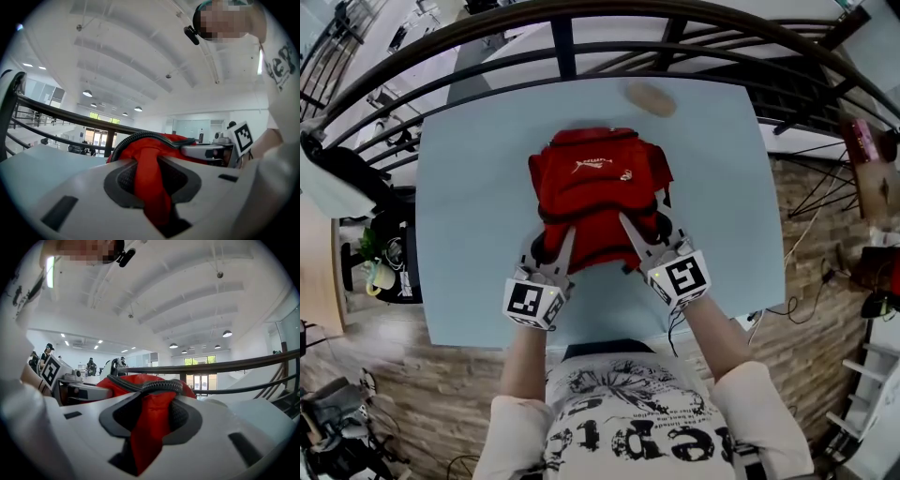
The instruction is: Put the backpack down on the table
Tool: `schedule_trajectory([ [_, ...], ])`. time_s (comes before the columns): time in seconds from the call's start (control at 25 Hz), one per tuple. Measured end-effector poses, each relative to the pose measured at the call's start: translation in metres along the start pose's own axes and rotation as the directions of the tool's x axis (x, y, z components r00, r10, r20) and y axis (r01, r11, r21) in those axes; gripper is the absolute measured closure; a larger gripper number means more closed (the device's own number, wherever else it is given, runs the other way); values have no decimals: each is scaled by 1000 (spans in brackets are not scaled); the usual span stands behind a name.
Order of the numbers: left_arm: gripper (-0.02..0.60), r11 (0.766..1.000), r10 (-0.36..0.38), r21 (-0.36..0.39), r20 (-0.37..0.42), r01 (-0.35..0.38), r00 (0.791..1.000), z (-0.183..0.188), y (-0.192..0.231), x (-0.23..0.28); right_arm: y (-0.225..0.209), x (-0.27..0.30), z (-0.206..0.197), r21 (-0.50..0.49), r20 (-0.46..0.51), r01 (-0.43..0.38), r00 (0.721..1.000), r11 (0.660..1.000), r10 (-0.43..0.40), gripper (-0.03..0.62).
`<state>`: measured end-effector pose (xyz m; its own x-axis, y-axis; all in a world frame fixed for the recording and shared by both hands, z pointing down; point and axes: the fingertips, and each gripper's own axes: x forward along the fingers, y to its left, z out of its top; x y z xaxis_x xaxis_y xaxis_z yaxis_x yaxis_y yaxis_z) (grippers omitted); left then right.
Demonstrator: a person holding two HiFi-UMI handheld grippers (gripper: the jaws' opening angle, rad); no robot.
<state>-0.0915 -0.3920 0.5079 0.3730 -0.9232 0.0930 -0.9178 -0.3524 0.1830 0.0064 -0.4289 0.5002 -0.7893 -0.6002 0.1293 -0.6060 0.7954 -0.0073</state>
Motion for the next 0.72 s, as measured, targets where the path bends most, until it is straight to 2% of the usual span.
schedule_trajectory([
  [0.2, 509, 1000, 17, 7, -51, -17, 999, -40, -7, -20, 17, -20, -36, 15, -24, 13, 1000, 1000, -12, 459],
  [0.4, 487, 999, 37, -18, -107, -39, 994, -67, -11, -35, 27, -35, -63, 14, -63, 37, 997, 999, -36, 433],
  [0.72, 441, 998, 33, -44, -234, -45, 972, -115, -16, -57, 36, -51, -112, 12, -186, 73, 980, 997, -69, 388],
])
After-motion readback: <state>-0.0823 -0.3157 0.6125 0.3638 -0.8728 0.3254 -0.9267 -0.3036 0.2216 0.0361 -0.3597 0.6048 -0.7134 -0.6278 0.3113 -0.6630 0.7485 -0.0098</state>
